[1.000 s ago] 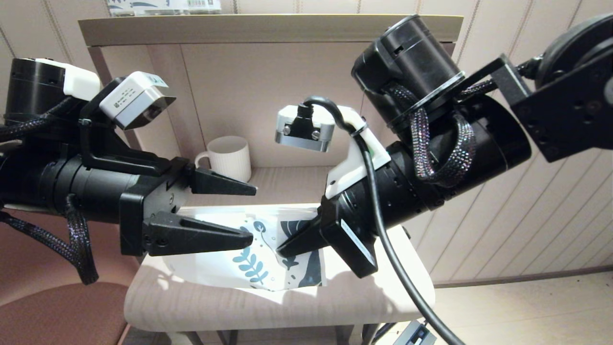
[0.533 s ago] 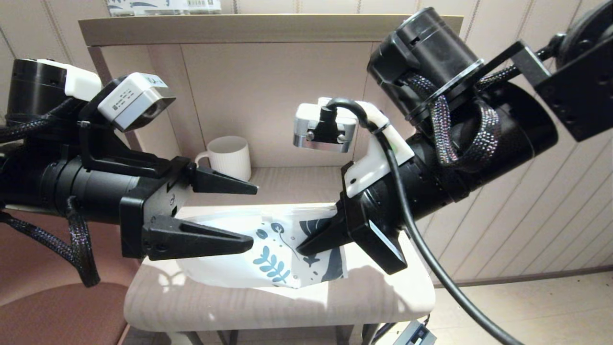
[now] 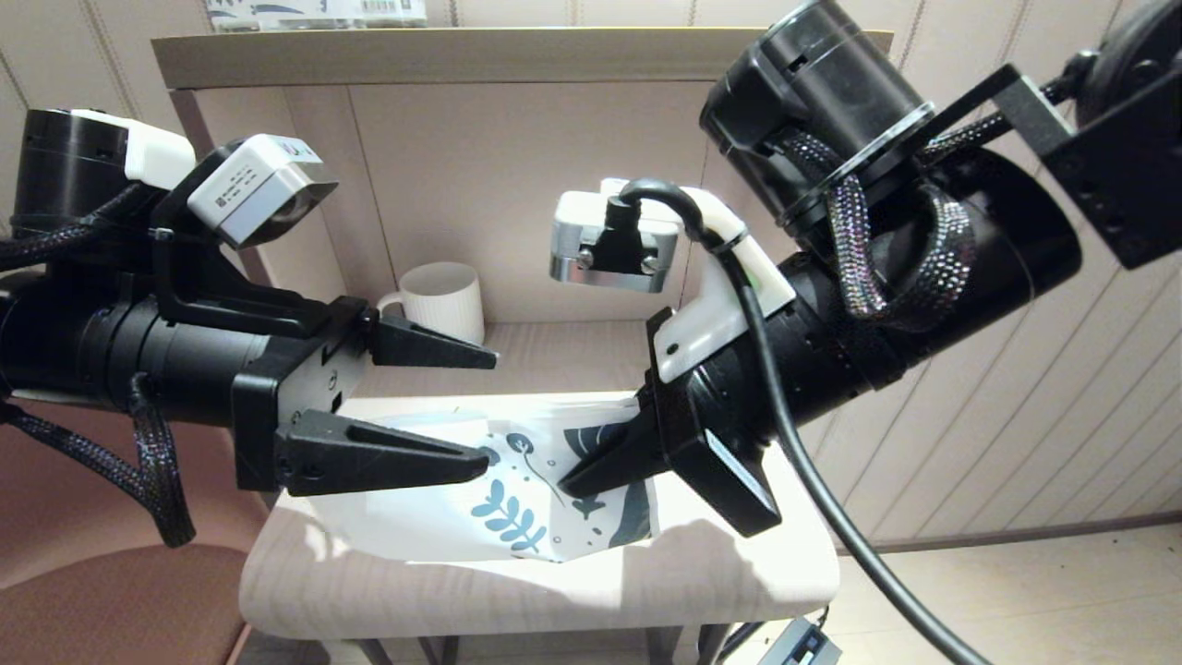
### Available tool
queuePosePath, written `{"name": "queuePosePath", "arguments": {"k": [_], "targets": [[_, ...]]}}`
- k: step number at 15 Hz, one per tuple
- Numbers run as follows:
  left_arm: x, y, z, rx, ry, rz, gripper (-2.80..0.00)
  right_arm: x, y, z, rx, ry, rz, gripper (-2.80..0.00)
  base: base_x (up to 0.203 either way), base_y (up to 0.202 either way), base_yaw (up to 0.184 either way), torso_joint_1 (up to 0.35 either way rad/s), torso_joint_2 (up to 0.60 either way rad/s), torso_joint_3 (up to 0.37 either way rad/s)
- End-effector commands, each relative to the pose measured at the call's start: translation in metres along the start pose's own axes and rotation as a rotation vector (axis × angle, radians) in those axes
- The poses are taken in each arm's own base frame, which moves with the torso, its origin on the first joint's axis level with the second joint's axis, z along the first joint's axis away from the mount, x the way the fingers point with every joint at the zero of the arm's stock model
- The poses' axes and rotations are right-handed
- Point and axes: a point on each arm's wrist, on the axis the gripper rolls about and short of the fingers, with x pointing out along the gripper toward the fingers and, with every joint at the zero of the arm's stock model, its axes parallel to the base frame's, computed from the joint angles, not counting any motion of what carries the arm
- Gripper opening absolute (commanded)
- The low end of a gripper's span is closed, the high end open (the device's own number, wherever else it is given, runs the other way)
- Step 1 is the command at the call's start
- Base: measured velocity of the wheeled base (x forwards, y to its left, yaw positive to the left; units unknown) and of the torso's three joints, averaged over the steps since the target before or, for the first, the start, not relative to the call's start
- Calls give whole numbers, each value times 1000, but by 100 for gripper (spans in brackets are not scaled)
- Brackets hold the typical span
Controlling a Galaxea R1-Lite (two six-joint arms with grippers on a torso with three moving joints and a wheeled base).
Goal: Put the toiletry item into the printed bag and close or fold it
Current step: Open the storage bag
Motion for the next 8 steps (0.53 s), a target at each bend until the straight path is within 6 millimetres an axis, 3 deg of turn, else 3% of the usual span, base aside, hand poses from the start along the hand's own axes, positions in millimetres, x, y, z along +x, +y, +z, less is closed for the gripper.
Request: {"name": "queuePosePath", "arguments": {"k": [1, 8], "targets": [[0, -1, -1, -2, 0, -6, 0, 5, -2, -1, 2, 7, 8, -280, 0, 0, 0, 0, 0, 0], [0, 0, -2, 14, 3, -5, 0, 10, -5, -1, 5, 12, 10, -280, 0, 0, 0, 0, 0, 0]]}}
